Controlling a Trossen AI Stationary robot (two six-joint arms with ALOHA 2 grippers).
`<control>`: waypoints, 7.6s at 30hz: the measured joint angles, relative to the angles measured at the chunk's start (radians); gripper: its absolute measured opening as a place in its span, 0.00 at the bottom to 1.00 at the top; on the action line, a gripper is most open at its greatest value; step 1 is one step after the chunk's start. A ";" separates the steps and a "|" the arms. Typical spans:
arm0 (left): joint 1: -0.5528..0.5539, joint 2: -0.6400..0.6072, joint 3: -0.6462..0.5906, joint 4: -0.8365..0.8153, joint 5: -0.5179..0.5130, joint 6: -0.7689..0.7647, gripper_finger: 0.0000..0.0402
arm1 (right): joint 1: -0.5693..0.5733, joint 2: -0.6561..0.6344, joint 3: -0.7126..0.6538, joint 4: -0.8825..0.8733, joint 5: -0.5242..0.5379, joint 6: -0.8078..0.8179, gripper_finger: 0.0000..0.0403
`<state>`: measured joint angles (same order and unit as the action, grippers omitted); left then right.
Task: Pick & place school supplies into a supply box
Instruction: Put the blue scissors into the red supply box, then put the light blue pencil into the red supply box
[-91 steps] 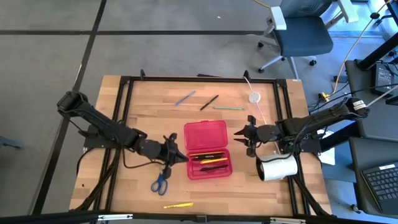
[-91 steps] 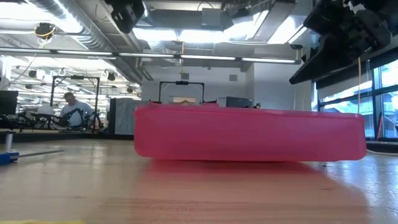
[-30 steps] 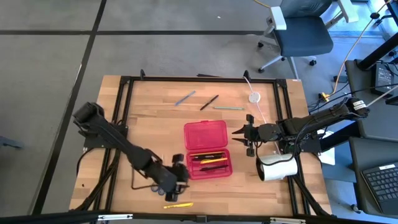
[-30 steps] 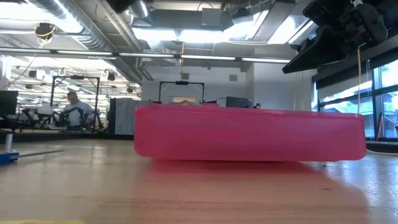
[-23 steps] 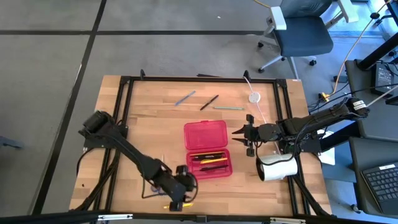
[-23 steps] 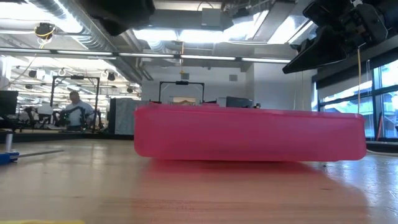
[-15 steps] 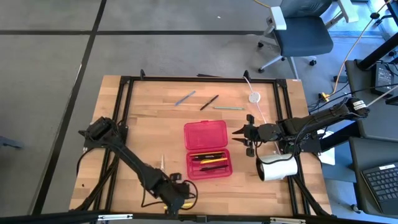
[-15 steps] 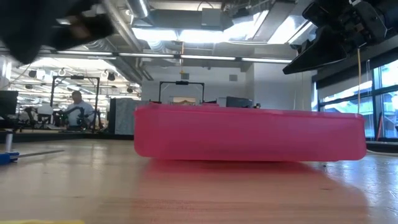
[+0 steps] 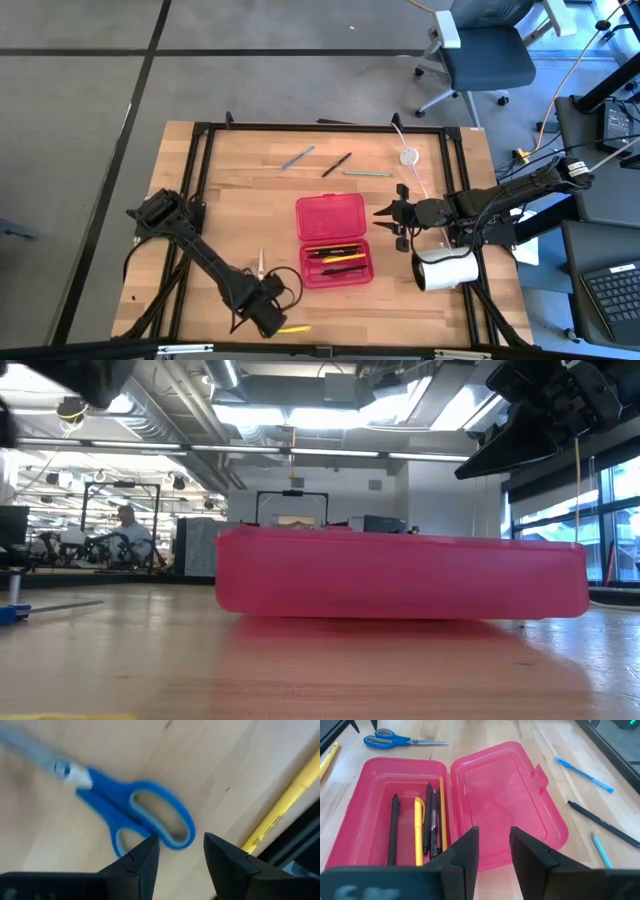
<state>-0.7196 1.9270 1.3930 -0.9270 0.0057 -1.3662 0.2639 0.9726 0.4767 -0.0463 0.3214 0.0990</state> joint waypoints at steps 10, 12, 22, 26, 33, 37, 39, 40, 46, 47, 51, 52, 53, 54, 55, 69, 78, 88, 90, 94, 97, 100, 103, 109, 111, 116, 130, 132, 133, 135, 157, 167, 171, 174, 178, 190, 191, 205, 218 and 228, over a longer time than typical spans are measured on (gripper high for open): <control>0.023 0.000 0.000 -0.023 -0.017 -0.242 0.36 | 0.000 0.000 0.000 0.002 0.000 -0.003 0.28; 0.029 0.000 -0.006 -0.021 -0.015 -0.262 0.35 | 0.000 0.000 0.000 0.003 0.000 -0.003 0.28; 0.026 -0.001 -0.082 -0.007 0.068 -0.382 0.32 | 0.000 0.000 0.000 0.003 0.000 -0.006 0.28; 0.026 -0.001 -0.082 -0.003 0.065 -0.383 0.32 | 0.000 0.000 0.000 0.002 0.000 -0.006 0.28; 0.028 0.012 -0.106 0.098 0.059 -0.369 0.32 | 0.000 0.000 0.000 0.002 0.000 -0.003 0.28; 0.036 0.018 -0.154 0.193 0.111 -0.377 0.31 | 0.000 0.000 0.000 0.000 0.000 -0.003 0.28; 0.037 0.018 -0.165 0.195 0.129 -0.385 0.30 | 0.000 0.000 0.000 0.000 0.000 -0.003 0.28; 0.037 0.018 -0.167 0.194 0.135 -0.383 0.29 | 0.000 0.000 0.000 0.000 0.000 -0.003 0.28; 0.035 0.022 -0.168 0.160 0.169 -0.382 0.25 | 0.000 0.000 0.000 0.001 0.000 -0.003 0.28; 0.035 0.022 -0.169 0.153 0.169 -0.369 0.24 | 0.000 0.000 0.000 0.001 0.000 -0.003 0.28; 0.035 0.022 -0.170 0.139 0.176 -0.241 0.20 | 0.000 0.000 0.000 0.002 0.000 -0.003 0.28; 0.035 0.022 -0.170 0.134 0.182 -0.204 0.19 | 0.000 0.000 0.000 0.002 0.000 -0.003 0.28; 0.035 0.022 -0.170 0.128 0.188 -0.163 0.18 | 0.000 0.000 0.000 0.002 0.000 -0.003 0.28; 0.035 0.022 -0.170 0.121 0.194 -0.116 0.17 | 0.000 0.000 0.000 0.002 0.000 -0.003 0.28; 0.035 0.022 -0.170 0.112 0.200 -0.075 0.16 | 0.000 0.000 0.000 0.002 0.000 -0.003 0.28; 0.034 0.031 -0.178 0.016 0.195 -0.201 0.13 | 0.000 0.000 0.000 0.002 0.000 -0.003 0.28; 0.035 0.031 -0.177 0.018 0.187 -0.039 0.07 | 0.000 0.000 0.000 0.002 0.000 -0.004 0.28; 0.030 0.025 -0.177 0.010 0.154 0.046 0.03 | 0.000 0.000 0.000 0.002 0.000 -0.006 0.28; 0.028 0.016 -0.177 0.007 0.150 0.046 0.03 | 0.000 0.000 0.000 0.002 0.000 -0.006 0.28; 0.025 -0.011 -0.177 -0.013 0.107 0.042 0.03 | 0.000 0.000 0.000 0.002 0.000 -0.006 0.28; 0.028 -0.036 -0.159 -0.058 0.069 0.027 0.03 | 0.000 0.000 0.000 0.002 0.000 -0.007 0.28; 0.024 -0.051 -0.139 -0.098 0.079 0.027 0.03 | 0.000 0.000 0.000 0.003 0.000 -0.007 0.28; 0.025 -0.069 -0.109 -0.154 0.115 0.027 0.03 | 0.000 0.000 0.000 0.003 0.000 -0.007 0.28; 0.041 -0.108 -0.036 -0.203 -0.014 0.112 0.03 | 0.000 0.000 0.000 0.004 0.000 -0.028 0.28; 0.067 -0.114 -0.005 -0.195 -0.085 0.164 0.03 | 0.000 0.000 0.000 0.004 0.000 -0.029 0.28; 0.180 -0.114 0.057 -0.125 -0.134 0.362 0.03 | 0.000 0.000 0.000 0.013 0.000 -0.033 0.28; 0.486 0.015 0.137 0.083 0.097 0.974 0.03 | 0.000 0.000 0.000 -0.003 -0.002 -0.029 0.28; 0.499 0.039 0.178 0.070 0.130 1.024 0.03 | 0.000 0.000 0.000 -0.012 -0.006 -0.026 0.28; 0.503 0.054 0.202 0.058 0.141 1.045 0.03 | 0.000 0.000 0.000 -0.017 -0.007 -0.024 0.28; 0.506 0.089 0.245 0.006 0.144 1.072 0.03 | 0.000 0.000 0.000 -0.033 -0.008 -0.004 0.28; 0.504 0.301 0.441 -0.160 0.196 1.065 0.03 | 0.001 0.000 0.000 -0.125 -0.012 0.056 0.28; 0.508 0.309 0.441 -0.154 0.199 1.039 0.03 | 0.001 0.000 0.000 -0.125 -0.037 0.053 0.28; 0.512 0.328 0.441 -0.155 0.199 1.039 0.04 | 0.001 0.000 0.000 -0.125 -0.037 0.052 0.28; 0.513 0.332 0.441 -0.155 0.199 1.039 0.06 | 0.001 0.000 0.000 -0.125 -0.037 0.050 0.28; 0.513 0.332 0.441 -0.150 0.198 1.048 0.11 | 0.001 0.000 0.000 -0.124 -0.037 0.050 0.28; 0.513 0.332 0.441 -0.147 0.199 1.039 0.14 | 0.001 0.000 0.000 -0.124 -0.037 0.046 0.28; 0.513 0.332 0.441 -0.147 0.199 1.038 0.14 | 0.001 0.000 0.000 -0.124 -0.037 0.043 0.28; 0.513 0.319 0.442 -0.152 0.198 1.055 0.33 | 0.001 0.000 0.000 -0.121 -0.035 -0.005 0.28; 0.497 0.295 0.539 -0.236 0.185 1.081 0.45 | 0.001 0.000 0.000 -0.140 -0.033 -0.004 0.28; 0.460 0.080 0.480 -0.259 -0.140 1.149 0.43 | 0.000 -0.043 0.000 -0.161 0.114 -0.007 0.28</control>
<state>-0.2592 2.0066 1.8730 -1.1860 -0.1341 -0.2173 0.2638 0.9292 0.4763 -0.2077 0.4353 0.0919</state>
